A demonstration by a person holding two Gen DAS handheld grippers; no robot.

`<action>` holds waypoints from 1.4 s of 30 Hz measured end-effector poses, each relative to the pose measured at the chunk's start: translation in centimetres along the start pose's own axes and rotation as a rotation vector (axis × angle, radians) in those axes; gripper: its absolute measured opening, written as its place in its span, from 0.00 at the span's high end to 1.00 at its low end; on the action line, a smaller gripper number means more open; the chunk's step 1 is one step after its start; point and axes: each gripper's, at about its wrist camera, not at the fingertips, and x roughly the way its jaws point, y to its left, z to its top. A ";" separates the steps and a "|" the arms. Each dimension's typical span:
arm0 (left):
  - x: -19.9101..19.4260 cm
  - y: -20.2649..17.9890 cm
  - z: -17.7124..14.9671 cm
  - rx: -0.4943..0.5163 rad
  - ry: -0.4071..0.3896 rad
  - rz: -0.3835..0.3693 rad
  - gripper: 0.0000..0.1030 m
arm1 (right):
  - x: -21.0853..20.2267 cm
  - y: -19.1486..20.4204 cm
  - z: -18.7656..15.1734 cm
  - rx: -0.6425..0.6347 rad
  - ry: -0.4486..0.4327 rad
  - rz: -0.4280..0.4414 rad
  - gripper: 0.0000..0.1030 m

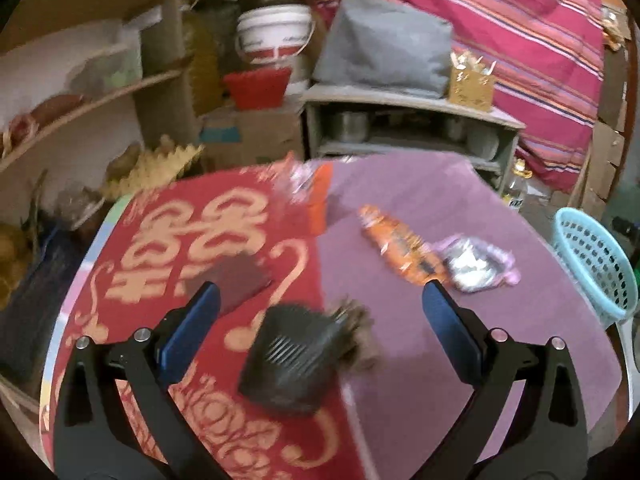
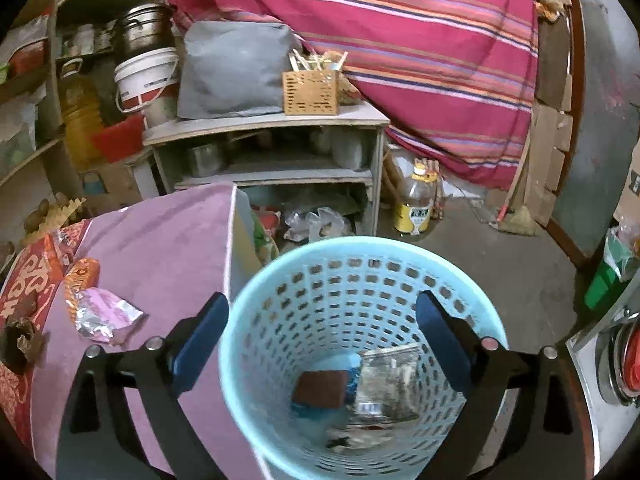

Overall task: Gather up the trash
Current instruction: 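Grasp the black can with the left tool while the right tool grasps the pink-silver wrapper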

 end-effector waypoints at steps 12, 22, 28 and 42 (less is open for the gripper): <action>3.0 3.0 -3.6 0.013 0.078 -0.010 0.08 | 0.1 8.1 -0.6 -0.086 -0.005 0.070 0.08; 2.4 2.4 -3.0 0.039 0.082 -0.103 0.39 | 1.4 15.0 -2.2 -0.191 0.051 0.173 0.08; 0.4 3.8 -1.4 0.017 0.013 -0.068 0.39 | 2.6 18.5 -3.2 -0.249 0.140 0.249 0.05; 0.6 7.5 0.3 -0.099 -0.006 -0.032 0.39 | 6.2 23.3 -4.2 -0.464 0.203 0.195 0.04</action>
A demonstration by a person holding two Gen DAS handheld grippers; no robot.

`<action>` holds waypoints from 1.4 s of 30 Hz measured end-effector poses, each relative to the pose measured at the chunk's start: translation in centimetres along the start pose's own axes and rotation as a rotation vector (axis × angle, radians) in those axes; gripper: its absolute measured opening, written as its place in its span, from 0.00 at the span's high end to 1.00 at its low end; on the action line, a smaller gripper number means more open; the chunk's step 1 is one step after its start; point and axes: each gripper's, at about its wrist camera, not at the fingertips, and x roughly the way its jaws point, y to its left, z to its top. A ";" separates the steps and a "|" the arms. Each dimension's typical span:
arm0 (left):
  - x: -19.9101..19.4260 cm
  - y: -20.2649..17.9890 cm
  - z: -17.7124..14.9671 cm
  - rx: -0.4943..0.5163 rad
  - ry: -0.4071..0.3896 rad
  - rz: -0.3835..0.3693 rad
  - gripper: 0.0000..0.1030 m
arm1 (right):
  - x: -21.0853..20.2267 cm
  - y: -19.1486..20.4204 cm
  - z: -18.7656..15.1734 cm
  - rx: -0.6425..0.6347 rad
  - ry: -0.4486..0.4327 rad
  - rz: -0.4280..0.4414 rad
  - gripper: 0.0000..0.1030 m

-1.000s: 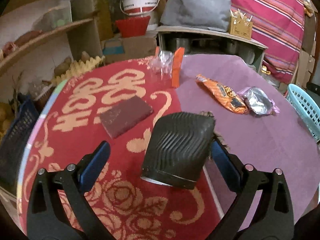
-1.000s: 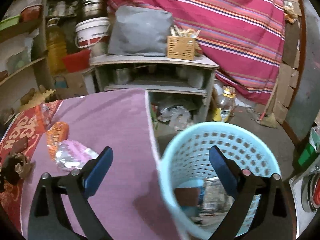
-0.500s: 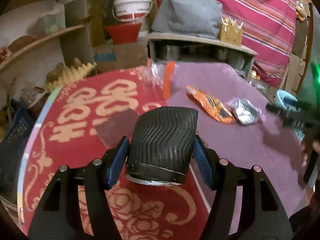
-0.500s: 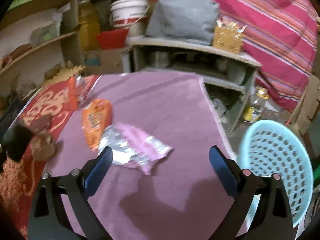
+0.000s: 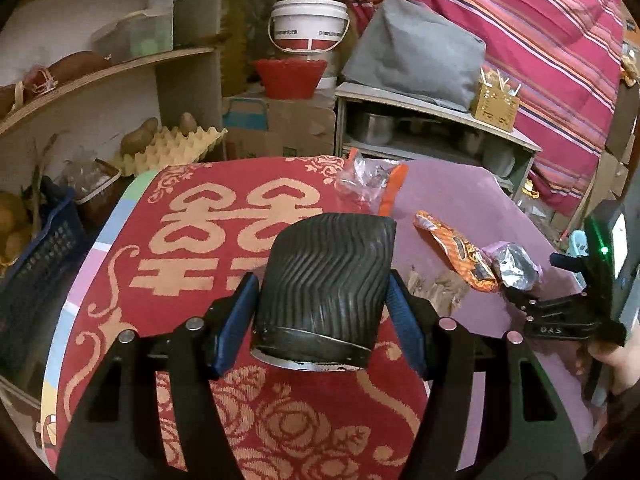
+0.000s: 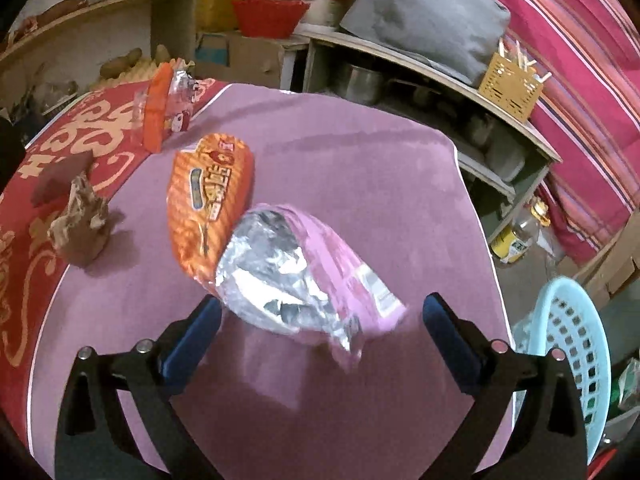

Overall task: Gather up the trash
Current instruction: 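Grasp the black can with the left tool while the right tool grasps the pink-silver wrapper, then carry the can and wrapper over the blue basket and open both tools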

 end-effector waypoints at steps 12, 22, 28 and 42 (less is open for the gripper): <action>0.7 0.1 0.9 -0.040 -0.003 0.006 0.39 | 0.4 -1.1 0.6 0.042 0.008 0.184 0.87; 0.6 -2.0 1.1 -0.012 -0.028 0.011 0.39 | -3.7 -5.5 0.0 0.154 -0.103 0.188 0.98; 0.3 -4.0 1.8 -0.007 -0.051 0.007 0.39 | -6.5 -8.4 -1.0 0.187 -0.155 0.159 0.98; -1.7 -14.9 3.7 0.099 -0.117 -0.103 0.39 | -12.1 -18.9 -4.8 0.372 -0.271 0.085 0.99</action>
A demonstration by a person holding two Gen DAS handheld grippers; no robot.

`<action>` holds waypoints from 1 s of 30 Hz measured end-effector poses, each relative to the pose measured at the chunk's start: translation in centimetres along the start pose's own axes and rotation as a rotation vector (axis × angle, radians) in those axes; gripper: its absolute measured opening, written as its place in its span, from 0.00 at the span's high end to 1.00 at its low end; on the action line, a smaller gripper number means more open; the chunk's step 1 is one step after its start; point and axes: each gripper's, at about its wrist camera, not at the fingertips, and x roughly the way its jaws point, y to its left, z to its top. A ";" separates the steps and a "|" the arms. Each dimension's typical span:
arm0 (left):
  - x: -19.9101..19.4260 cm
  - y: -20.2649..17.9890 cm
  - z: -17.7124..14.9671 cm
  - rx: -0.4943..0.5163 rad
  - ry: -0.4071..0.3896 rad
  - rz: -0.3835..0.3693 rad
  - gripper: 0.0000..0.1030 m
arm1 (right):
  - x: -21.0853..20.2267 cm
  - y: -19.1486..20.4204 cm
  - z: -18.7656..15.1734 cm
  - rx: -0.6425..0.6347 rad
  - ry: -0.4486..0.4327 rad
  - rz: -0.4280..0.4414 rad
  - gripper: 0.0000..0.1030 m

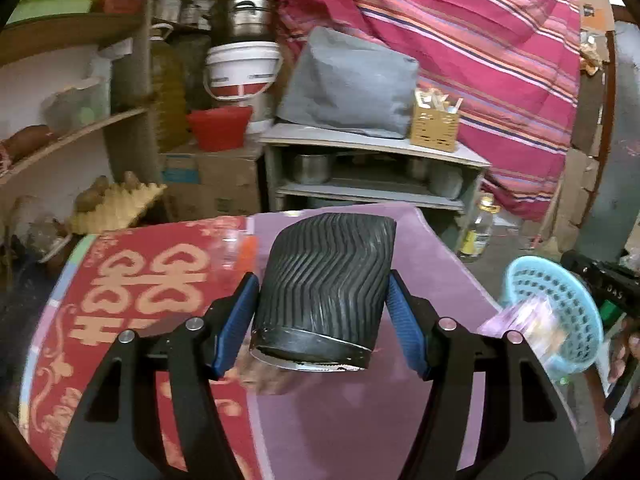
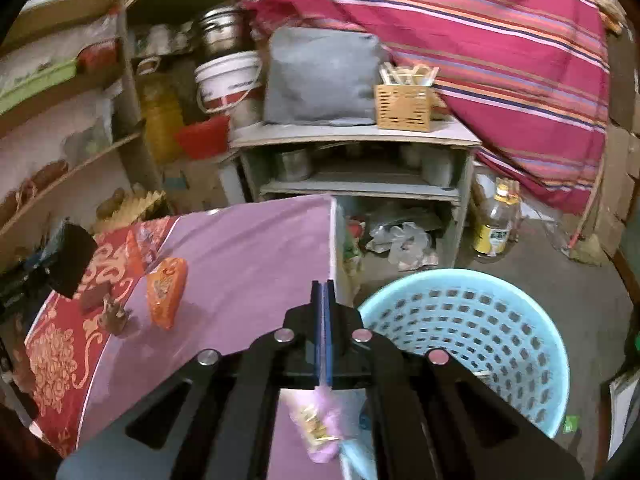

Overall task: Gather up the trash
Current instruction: 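Carry the can and wrapper over the blue basket and open both tools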

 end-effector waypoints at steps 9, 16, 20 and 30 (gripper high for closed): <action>0.6 -4.0 -0.5 0.035 0.005 -0.050 0.39 | -0.7 -2.1 -0.9 0.000 0.008 0.000 0.97; 0.1 -2.5 -1.6 0.076 0.007 -0.005 0.39 | 0.3 -0.3 -2.7 -0.047 0.060 -0.045 0.28; 0.7 -0.1 -2.7 0.036 0.037 0.009 0.39 | 1.3 1.2 -3.8 -0.102 0.114 -0.057 0.28; 1.0 2.2 -3.6 0.010 0.066 0.014 0.39 | 4.3 3.7 -5.9 -0.185 0.234 -0.074 0.93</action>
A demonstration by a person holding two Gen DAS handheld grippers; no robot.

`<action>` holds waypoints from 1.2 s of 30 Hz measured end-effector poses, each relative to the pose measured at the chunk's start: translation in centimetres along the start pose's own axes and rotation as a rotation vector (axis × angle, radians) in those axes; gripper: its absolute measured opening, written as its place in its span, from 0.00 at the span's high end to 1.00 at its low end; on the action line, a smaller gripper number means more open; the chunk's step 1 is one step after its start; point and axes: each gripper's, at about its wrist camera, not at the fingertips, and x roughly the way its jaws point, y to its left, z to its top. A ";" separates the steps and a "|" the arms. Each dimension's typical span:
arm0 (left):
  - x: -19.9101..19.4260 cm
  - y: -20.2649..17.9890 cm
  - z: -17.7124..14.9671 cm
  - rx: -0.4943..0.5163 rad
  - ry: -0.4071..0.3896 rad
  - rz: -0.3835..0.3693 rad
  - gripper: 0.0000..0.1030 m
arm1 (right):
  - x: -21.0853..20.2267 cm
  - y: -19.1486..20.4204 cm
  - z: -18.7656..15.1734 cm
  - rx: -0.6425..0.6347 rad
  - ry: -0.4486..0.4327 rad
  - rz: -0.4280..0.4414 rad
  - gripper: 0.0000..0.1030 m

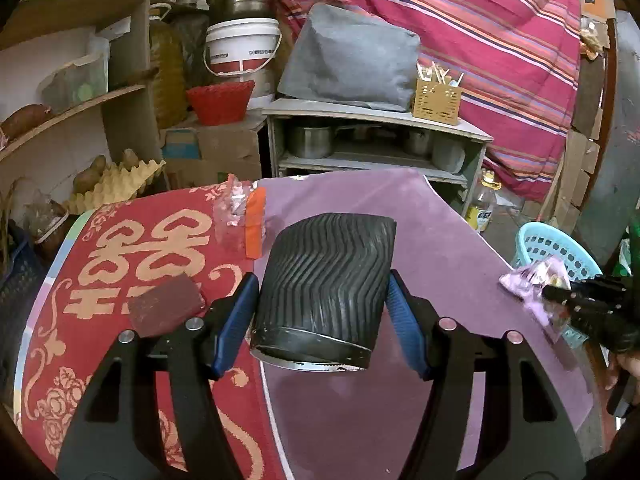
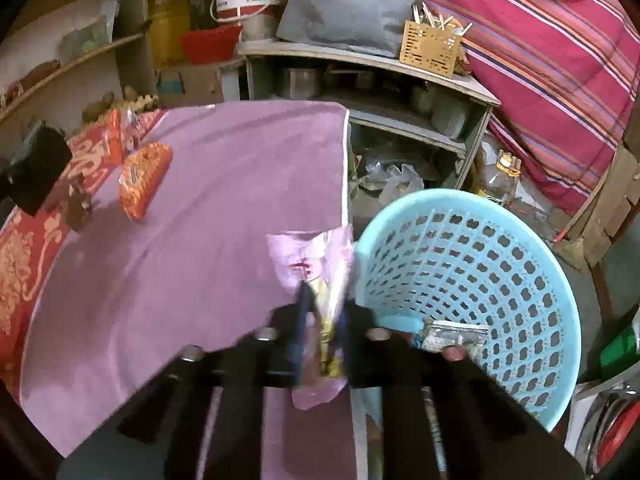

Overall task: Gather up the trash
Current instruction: 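Carry the can and wrapper over the blue basket and open both tools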

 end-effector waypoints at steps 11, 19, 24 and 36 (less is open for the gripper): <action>0.0 -1.8 0.8 -0.002 -0.005 -0.035 0.39 | -5.1 -3.9 1.5 0.089 -0.165 -0.056 0.98; 0.4 -10.3 2.1 0.032 -0.023 -0.159 0.39 | -6.6 -11.6 0.5 0.275 -0.210 -0.097 0.98; 1.9 -17.3 2.0 0.073 -0.012 -0.235 0.39 | -6.9 -13.7 0.1 0.310 -0.231 -0.128 0.98; 4.8 -26.8 1.5 0.158 0.011 -0.297 0.39 | -5.3 -17.8 -1.1 0.409 -0.206 -0.113 0.98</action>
